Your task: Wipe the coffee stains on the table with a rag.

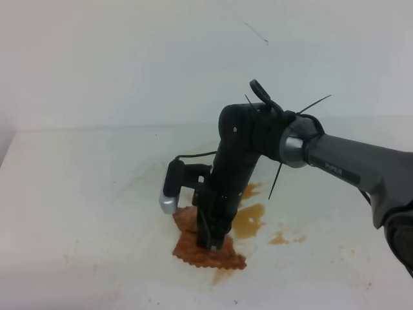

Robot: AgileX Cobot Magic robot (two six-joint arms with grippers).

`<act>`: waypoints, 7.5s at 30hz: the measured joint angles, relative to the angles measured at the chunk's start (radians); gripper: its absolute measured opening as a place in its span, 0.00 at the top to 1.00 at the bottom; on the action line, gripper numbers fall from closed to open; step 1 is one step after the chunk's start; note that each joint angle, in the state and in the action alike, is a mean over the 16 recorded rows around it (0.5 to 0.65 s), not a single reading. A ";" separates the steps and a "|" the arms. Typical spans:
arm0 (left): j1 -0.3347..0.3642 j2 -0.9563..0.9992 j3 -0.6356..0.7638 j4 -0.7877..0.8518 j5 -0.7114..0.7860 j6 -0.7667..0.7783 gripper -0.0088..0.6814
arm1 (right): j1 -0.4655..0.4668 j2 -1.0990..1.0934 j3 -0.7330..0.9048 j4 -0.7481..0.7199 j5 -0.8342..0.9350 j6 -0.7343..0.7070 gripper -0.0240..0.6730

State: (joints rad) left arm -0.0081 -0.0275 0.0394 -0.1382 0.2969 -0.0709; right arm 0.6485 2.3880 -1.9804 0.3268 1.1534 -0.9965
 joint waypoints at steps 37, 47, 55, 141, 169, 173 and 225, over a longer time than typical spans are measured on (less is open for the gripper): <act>0.000 0.000 0.000 0.000 0.000 0.000 0.99 | -0.177 -0.010 -0.035 0.003 -0.075 0.067 0.95; 0.000 0.000 0.000 0.000 0.000 0.000 0.99 | -0.067 -0.021 -0.120 0.078 -0.182 0.063 0.94; 0.000 0.000 0.000 0.000 0.000 0.000 0.99 | -0.020 0.048 -0.140 0.043 -0.252 0.092 0.94; 0.000 0.000 0.000 0.000 0.000 0.000 0.99 | -0.011 -0.129 0.240 0.011 -0.150 0.264 0.91; 0.000 0.000 0.000 0.000 0.000 0.000 0.99 | -0.266 -0.556 0.735 -0.058 -0.427 0.491 0.91; 0.000 0.000 0.000 0.000 0.000 0.000 0.99 | -0.380 -0.648 0.861 -0.020 -0.513 0.449 0.91; 0.000 0.002 -0.002 0.000 0.001 0.000 0.99 | -0.564 -1.371 1.037 0.163 -0.566 0.298 0.97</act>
State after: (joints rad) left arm -0.0081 -0.0258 0.0369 -0.1382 0.2979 -0.0710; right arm 0.0845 1.0175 -0.9438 0.4896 0.5872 -0.6982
